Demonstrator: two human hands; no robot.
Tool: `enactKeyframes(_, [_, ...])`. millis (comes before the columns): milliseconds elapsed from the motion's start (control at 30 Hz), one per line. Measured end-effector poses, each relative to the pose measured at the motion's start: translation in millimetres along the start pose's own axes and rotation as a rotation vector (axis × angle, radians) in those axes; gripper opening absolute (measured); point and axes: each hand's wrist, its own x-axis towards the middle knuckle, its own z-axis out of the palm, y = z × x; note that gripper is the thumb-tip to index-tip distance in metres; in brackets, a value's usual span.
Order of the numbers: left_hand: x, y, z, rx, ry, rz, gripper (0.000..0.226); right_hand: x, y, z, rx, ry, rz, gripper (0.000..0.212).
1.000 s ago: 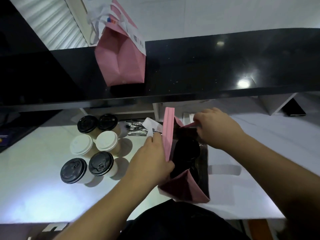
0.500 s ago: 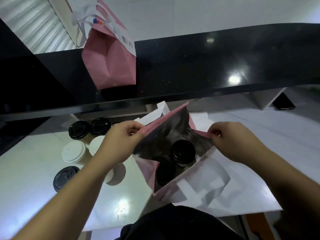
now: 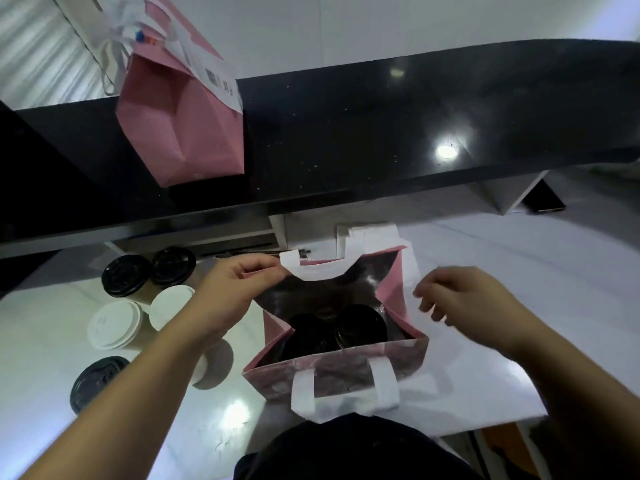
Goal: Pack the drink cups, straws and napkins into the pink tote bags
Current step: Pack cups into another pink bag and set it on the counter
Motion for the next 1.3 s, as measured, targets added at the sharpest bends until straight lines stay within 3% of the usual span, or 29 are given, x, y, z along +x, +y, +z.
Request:
enactKeyframes(100, [-0.6, 3.2, -0.4, -0.003, -0.048, 0.025, 0.028, 45.7, 17.5, -1.0, 0.006, 0.109, 0.102, 0.022])
enactKeyframes(233, [-0.6, 7.7, -0.7, 0.051, -0.131, 0.013, 0.026, 107.9, 31.8, 18.6, 0.0, 0.041, 0.194, 0.016])
enactKeyframes(367, [-3.1, 6.6, 0.3, 0.036, -0.179, -0.011, 0.024, 160.0, 36.9, 43.1, -0.108, -0.014, 0.167, 0.014])
enactKeyframes(533, [-3.5, 2.0, -1.4, 0.001, -0.207, -0.045, 0.027, 202.7, 36.1, 69.5, -0.335, -0.035, 0.154, 0.04])
enactKeyframes(667, [-0.3, 3.8, -1.0, -0.072, -0.208, -0.068, 0.03, 222.1, 35.8, 81.6, -0.323, -0.009, 0.183, 0.051])
enactKeyframes(1033, [9.9, 6.6, 2.7, -0.123, -0.161, -0.094, 0.022, 242.9, 39.1, 79.8, -0.393, -0.121, 0.174, 0.024])
enactKeyframes(1100, [10.4, 4.8, 2.0, -0.109, -0.172, -0.075, 0.022, 241.1, 44.1, 75.4, -0.347, -0.078, 0.203, 0.022])
enactKeyframes(1233, [9.2, 3.0, 2.9, -0.112, -0.171, -0.103, 0.025, 233.0, 49.5, 65.3, -0.228, 0.19, 0.171, 0.023])
enactKeyframes(1300, [8.2, 1.8, 2.6, -0.115, -0.155, -0.122, 0.026, 229.9, 44.7, 66.4, -0.346, 0.303, 0.07, 0.029])
